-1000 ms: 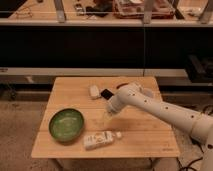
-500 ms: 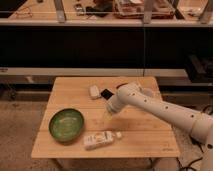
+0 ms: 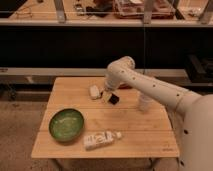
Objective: Wipe the white sponge on the table
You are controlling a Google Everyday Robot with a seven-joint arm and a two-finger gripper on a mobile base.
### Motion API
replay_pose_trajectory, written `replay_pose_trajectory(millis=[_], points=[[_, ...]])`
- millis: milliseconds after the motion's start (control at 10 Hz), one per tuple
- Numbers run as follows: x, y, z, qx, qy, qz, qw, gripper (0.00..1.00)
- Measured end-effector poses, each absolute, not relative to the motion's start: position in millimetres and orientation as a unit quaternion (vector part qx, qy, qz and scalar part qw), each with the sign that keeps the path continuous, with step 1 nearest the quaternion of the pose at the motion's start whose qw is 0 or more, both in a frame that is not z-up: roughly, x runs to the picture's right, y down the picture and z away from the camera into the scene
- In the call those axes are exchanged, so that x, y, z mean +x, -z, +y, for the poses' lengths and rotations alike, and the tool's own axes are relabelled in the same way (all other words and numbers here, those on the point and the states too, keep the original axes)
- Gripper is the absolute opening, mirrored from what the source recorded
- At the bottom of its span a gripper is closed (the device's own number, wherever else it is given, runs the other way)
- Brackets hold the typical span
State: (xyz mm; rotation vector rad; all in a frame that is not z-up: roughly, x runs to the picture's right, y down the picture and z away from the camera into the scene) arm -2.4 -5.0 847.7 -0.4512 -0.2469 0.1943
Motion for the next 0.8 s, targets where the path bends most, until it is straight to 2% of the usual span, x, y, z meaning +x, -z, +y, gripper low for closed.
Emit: replay_pose_trajectory(millis=[200, 600, 800], points=[[-17, -851, -27, -0.228, -0.056, -0.125, 0.964, 0.80], [-17, -854, -27, -0.229, -0.053, -0.126, 0.964, 0.80], [-34, -873, -28, -0.223, -0.035, -0.135, 0.965, 0.80]])
